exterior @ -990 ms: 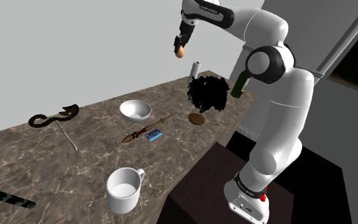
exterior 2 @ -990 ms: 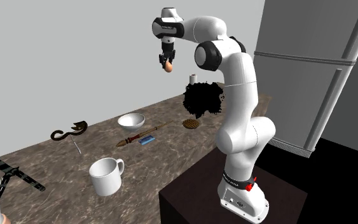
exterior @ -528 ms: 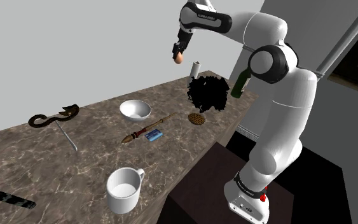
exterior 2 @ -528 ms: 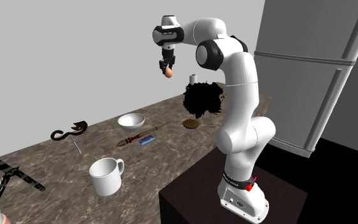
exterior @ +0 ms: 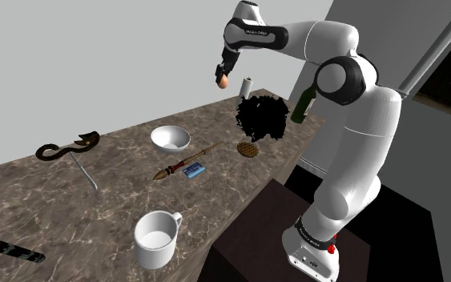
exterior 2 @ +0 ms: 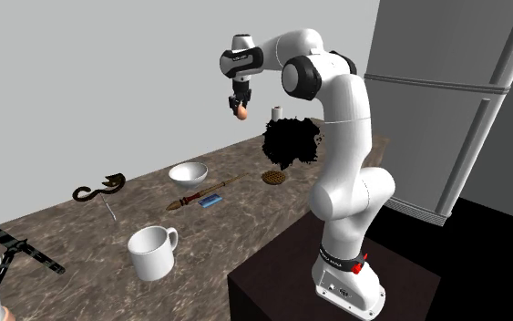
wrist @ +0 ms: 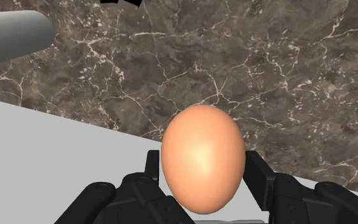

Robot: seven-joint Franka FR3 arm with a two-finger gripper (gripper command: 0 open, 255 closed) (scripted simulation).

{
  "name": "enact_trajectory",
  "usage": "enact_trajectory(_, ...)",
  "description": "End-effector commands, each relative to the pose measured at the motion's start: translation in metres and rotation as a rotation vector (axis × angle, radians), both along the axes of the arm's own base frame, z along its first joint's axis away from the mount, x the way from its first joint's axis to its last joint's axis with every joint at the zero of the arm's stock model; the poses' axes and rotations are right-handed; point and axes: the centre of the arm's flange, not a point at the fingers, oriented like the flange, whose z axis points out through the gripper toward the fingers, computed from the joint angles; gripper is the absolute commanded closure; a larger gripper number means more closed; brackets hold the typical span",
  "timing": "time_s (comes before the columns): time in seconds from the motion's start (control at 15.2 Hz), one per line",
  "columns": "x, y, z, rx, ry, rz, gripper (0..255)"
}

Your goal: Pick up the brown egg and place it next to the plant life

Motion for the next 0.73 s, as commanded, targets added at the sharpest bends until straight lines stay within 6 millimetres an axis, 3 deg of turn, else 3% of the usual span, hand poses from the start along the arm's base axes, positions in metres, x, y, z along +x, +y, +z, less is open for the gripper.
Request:
enact_trajectory(0.0,0.0,0.0,-0.009,0.0,-0.001,0.0,255)
enact_trajectory(0.66,0.0,0.0,-0.062,0.0,-0.001,0.0,255)
